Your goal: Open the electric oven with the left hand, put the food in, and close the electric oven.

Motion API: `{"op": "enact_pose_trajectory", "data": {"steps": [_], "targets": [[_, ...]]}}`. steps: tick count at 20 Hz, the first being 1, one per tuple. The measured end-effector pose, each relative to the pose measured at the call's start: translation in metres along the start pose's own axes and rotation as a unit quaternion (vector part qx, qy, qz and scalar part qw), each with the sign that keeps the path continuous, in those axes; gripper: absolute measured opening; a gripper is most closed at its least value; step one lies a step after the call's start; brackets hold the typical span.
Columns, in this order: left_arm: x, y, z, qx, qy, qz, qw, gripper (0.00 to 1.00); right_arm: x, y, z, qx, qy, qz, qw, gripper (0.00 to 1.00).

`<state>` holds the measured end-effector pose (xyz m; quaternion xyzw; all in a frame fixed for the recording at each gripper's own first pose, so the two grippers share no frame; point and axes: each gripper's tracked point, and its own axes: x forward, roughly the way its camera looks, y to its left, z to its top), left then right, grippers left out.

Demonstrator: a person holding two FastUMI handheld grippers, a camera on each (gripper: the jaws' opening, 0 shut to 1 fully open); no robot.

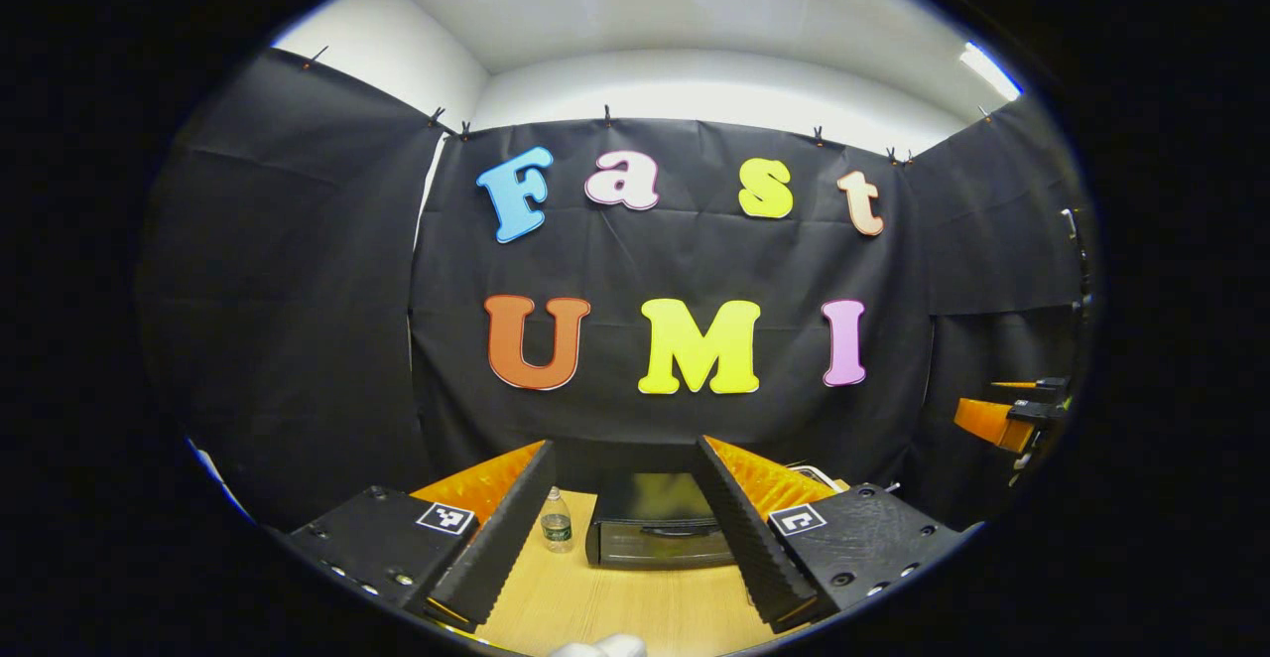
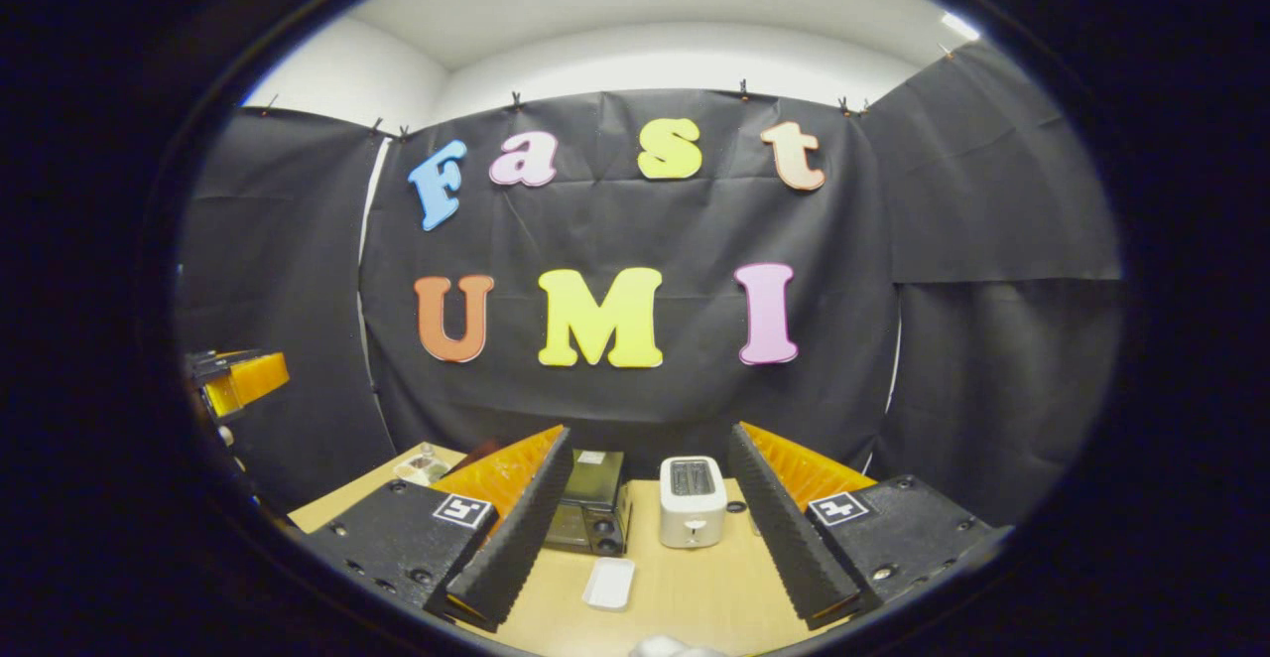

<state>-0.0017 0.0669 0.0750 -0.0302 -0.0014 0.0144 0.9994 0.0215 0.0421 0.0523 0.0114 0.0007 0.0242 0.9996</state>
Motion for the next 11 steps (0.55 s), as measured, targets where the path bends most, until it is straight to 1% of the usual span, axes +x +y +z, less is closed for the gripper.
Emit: {"op": "enact_pose_trajectory", "data": {"steps": [1, 10, 11], "targets": [[0.000, 0.000, 0.000, 0.002, 0.001, -0.001, 1.000, 0.92, -0.002, 0.000, 0.000, 0.002, -0.001, -0.002, 1.000, 1.00], [-0.001, -0.014, -0.003, 0.018, 0.001, -0.020, 1.000, 0.92, -0.012, -0.003, 0.010, 0.001, -0.009, -0.013, 1.000, 1.00], [-0.002, -0.016, -0.004, 0.017, 0.002, -0.023, 1.000, 0.82, -0.013, -0.003, 0.011, 0.001, -0.009, -0.013, 1.000, 1.00]]}}
